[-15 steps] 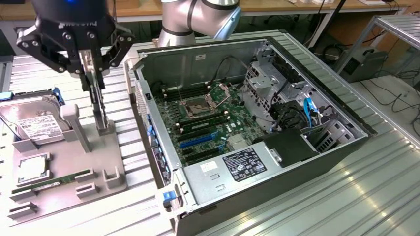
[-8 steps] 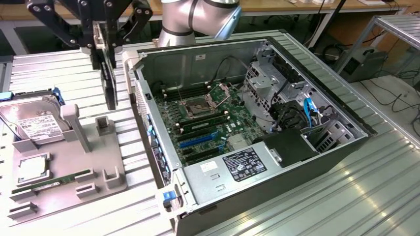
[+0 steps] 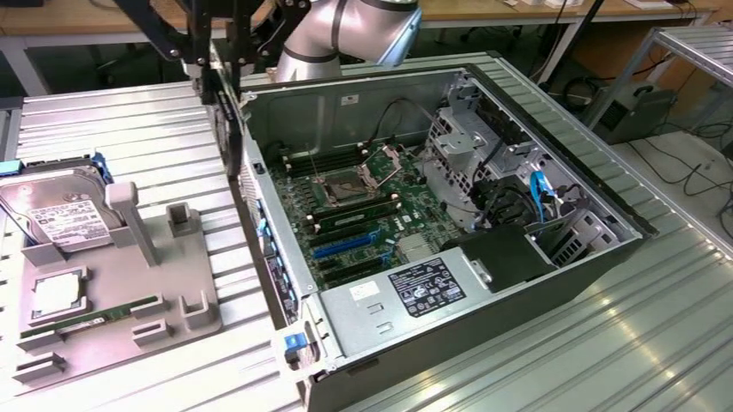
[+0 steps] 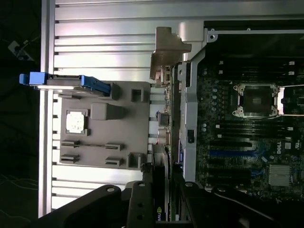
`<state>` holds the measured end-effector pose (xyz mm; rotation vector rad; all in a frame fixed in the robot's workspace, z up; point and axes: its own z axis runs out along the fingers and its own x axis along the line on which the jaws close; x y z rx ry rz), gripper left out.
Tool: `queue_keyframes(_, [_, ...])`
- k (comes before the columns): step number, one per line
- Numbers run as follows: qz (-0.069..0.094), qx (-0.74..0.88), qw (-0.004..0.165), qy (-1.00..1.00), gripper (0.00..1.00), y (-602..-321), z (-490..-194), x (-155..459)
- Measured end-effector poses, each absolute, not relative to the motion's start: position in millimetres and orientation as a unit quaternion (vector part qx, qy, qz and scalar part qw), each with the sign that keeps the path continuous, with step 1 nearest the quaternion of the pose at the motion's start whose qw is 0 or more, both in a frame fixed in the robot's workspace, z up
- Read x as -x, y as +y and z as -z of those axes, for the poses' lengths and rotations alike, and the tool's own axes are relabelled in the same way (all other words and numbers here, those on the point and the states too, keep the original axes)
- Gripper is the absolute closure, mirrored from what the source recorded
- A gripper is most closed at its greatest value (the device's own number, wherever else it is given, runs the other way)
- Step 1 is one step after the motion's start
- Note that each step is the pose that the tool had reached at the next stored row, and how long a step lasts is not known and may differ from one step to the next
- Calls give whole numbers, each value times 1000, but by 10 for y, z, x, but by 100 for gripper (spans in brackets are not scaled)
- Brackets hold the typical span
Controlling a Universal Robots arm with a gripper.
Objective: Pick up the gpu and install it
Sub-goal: 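Pick up the gpu and move the gpu toward the slot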
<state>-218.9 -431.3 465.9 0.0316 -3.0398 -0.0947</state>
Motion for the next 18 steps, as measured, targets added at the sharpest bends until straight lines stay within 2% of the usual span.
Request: queue_keyframes(18, [31,-21,55,-998,74,-4322,-4691,1356])
